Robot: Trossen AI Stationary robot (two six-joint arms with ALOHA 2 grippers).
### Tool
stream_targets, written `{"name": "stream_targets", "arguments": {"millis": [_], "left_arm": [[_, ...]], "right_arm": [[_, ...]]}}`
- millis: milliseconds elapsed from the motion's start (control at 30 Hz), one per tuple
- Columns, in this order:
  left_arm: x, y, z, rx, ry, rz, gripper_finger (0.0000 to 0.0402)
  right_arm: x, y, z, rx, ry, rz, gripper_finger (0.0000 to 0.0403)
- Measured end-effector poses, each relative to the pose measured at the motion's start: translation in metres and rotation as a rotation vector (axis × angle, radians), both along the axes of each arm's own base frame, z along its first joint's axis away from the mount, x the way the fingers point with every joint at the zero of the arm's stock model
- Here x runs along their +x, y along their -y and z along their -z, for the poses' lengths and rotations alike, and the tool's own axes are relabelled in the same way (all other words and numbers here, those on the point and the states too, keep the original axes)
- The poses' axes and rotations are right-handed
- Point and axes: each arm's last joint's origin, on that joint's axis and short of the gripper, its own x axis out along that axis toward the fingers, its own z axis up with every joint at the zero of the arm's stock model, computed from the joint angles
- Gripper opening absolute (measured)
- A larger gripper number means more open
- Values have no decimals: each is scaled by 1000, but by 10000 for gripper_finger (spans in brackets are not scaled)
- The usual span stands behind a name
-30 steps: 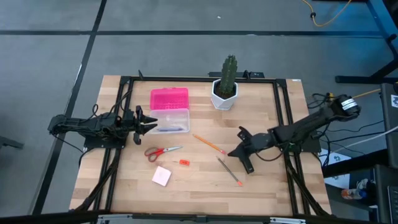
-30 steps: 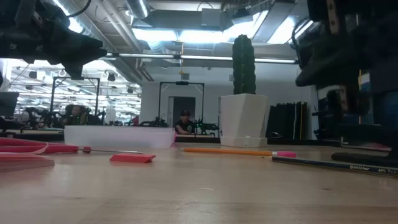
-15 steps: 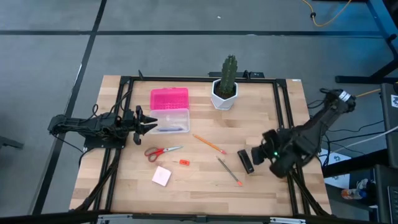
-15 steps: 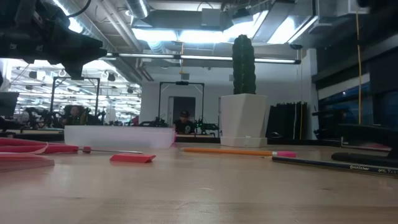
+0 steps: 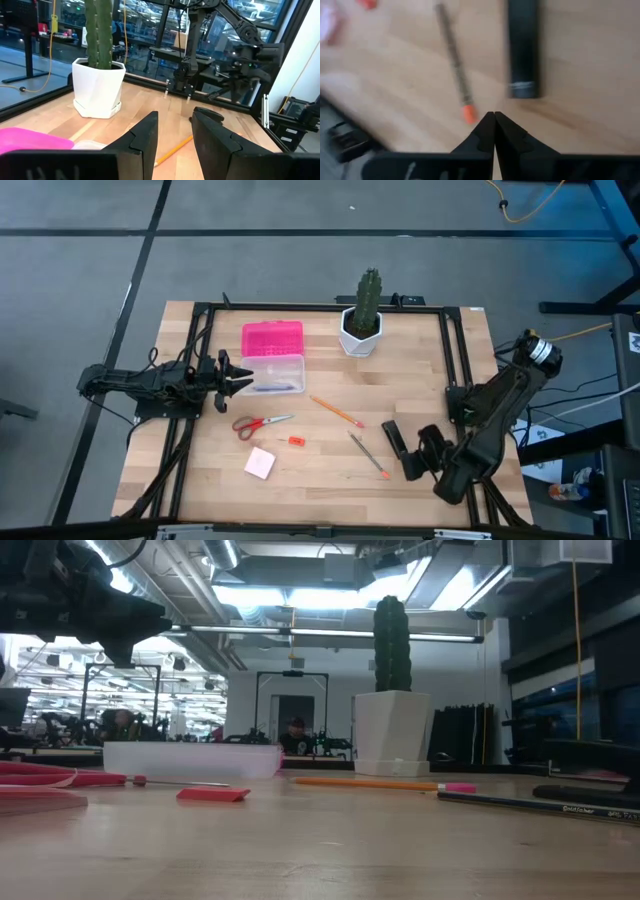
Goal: Pack school essentials
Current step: Put the black stapler into the supply box
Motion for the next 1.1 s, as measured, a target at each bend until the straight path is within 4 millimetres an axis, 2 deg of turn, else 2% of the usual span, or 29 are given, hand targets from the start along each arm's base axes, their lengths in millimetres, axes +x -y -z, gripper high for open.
{"name": "stream_targets", "arguments": {"millis": [133,467,733,900,1100], "left_arm": [[0,0,0,3,0,0,114],[0,0,0,2,-1,0,114],[0,0,0,1,0,0,114],[0,0,0,1,-1,0,114],[0,0,0,2,-1,0,114]], "right_arm": [[3,-4,-2,24,41,-31,13],[7,1,-2,-67,23,-137,14],[10,13,2,15,-195,-133,24],[16,18,3,-3,-197,-135,84],[17,21,2,-51,-169,-127,190]]}}
